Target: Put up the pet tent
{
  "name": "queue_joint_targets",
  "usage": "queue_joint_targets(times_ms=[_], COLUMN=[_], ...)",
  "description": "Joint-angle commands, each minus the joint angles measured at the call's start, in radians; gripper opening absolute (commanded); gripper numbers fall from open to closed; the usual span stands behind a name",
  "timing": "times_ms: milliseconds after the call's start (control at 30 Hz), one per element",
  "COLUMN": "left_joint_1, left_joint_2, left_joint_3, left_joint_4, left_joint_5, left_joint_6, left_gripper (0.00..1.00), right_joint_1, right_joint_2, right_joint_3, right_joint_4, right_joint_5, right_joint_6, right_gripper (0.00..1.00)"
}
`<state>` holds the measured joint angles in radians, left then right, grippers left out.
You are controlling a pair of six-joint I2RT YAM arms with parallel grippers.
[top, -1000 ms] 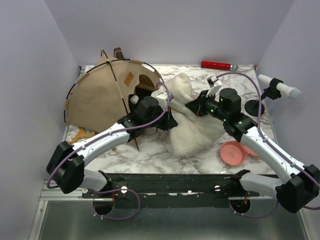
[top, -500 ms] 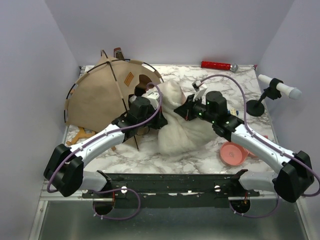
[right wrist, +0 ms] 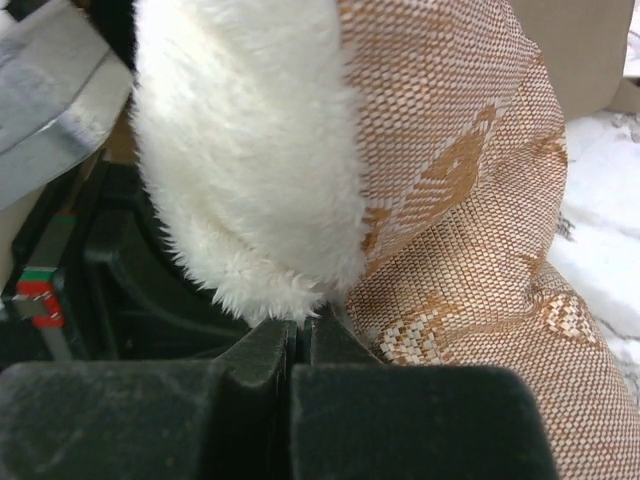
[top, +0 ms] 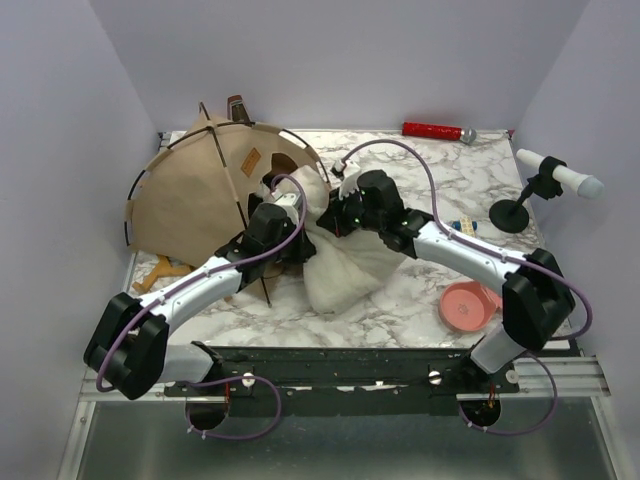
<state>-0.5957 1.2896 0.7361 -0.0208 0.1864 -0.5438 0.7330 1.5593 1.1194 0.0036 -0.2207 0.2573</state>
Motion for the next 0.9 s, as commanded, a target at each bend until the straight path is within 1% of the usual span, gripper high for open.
queue_joint_targets(times_ms=[0, 100, 167, 233, 300, 400, 467, 600, 700, 833, 867], left_joint_1=[0.024, 0.03, 0.03, 0.03, 0.03, 0.03, 0.03, 0.03, 0.032, 0.032, 0.032], left_joint_2=[-0.023, -0.021, -0.025, -0.036, -0.055, -0.088, -0.111, -0.146, -0.139, -0.136, -0.138], left_joint_3=[0.003, 0.01, 0.029, 0.059, 0.091, 0.138, 0.165, 0.204, 0.251, 0.272, 0.272], left_joint_4=[0.166, 0.174, 0.161, 0.13, 0.092, 0.027, -0.021, -0.051, -0.079, -0.081, -0.087], left_joint_5=[-0.007, -0.002, 0.001, -0.003, -0.013, -0.052, -0.094, -0.176, -0.272, -0.289, -0.293], left_joint_6=[-0.018, -0.002, 0.023, 0.049, 0.084, 0.128, 0.153, 0.176, 0.185, 0.192, 0.186], left_gripper=[0.0, 0.0, 0.13, 0.31, 0.43, 0.54, 0.58, 0.67, 0.69, 0.72, 0.73], right_joint_1=[0.04, 0.04, 0.039, 0.039, 0.04, 0.04, 0.04, 0.04, 0.04, 0.039, 0.04], right_joint_2=[0.102, 0.167, 0.217, 0.261, 0.289, 0.297, 0.285, 0.257, 0.236, 0.218, 0.209], right_joint_3=[0.066, 0.102, 0.126, 0.146, 0.153, 0.137, 0.109, 0.067, 0.044, 0.026, 0.016], right_joint_4=[-0.059, -0.044, -0.043, -0.051, -0.048, -0.02, 0.023, 0.07, 0.09, 0.102, 0.12], right_joint_5=[-0.016, -0.008, 0.013, 0.046, 0.076, 0.1, 0.102, 0.11, 0.11, 0.125, 0.129], right_joint_6=[-0.053, -0.066, -0.076, -0.085, -0.089, -0.08, -0.069, -0.061, -0.06, -0.054, -0.045], right_gripper=[0.0, 0.0, 0.0, 0.0, 0.0, 0.0, 0.0, 0.0, 0.0, 0.0, 0.0])
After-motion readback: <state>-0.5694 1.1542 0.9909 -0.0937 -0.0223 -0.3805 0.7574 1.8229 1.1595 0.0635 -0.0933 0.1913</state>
